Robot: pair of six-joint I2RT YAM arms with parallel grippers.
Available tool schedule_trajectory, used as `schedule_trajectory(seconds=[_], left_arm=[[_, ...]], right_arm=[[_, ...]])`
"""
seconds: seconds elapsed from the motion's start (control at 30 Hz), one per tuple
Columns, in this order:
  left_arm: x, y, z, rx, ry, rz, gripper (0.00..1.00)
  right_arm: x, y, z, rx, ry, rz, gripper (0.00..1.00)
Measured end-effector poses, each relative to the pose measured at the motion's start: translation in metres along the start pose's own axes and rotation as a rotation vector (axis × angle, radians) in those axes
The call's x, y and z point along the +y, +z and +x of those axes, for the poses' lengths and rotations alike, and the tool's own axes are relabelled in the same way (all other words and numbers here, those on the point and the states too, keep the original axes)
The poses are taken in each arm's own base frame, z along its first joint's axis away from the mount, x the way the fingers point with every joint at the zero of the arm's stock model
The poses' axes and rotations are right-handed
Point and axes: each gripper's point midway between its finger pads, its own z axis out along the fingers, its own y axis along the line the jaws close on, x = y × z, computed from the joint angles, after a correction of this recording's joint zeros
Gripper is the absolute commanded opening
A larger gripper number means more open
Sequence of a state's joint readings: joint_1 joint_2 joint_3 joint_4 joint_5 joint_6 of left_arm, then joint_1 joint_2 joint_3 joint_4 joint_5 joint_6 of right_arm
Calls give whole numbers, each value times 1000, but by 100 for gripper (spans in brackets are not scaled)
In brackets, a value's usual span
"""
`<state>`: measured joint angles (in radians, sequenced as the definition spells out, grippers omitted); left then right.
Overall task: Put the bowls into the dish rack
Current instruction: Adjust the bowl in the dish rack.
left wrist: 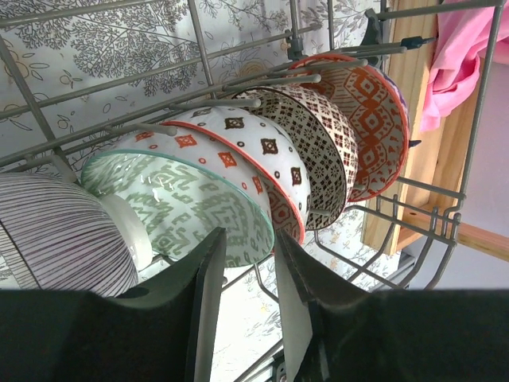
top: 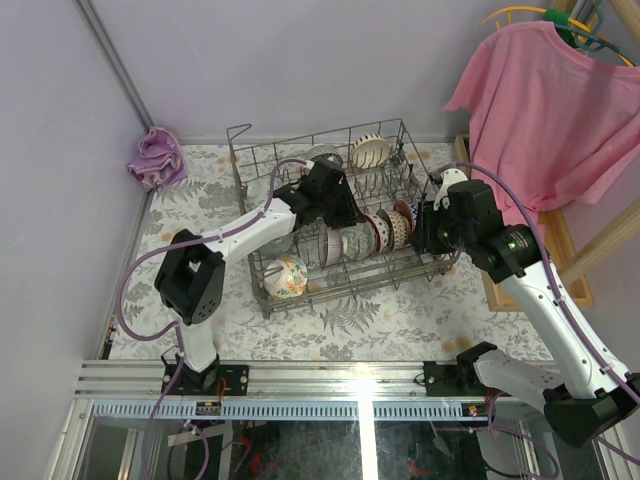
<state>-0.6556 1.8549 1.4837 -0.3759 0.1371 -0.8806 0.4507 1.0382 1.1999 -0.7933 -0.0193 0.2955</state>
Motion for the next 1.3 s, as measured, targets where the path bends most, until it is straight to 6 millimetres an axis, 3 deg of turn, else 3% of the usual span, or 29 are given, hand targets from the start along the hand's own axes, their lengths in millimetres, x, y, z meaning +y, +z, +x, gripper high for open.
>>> schedule_trajectory(seconds=[0.3, 0.8, 1.07, 1.13, 1.27, 1.3], left_arm=[[3, -1, 0, -8, 0, -9, 30], [-8, 18, 3, 11, 14, -11, 30], [-1, 27, 6, 21, 15, -52, 28], [1, 28, 7, 21, 18, -63, 24], [-1, 27, 7, 19, 19, -67, 1], [-1, 27, 10, 28, 16, -70, 0]], right_arm=[[0, 0, 0, 0, 0, 0, 42], [0, 0, 0, 0, 0, 0, 42], [0, 0, 0, 0, 0, 0, 42], [0, 0, 0, 0, 0, 0, 42], [0, 0, 0, 1, 0, -1, 42], [0, 0, 0, 1, 0, -1, 42]])
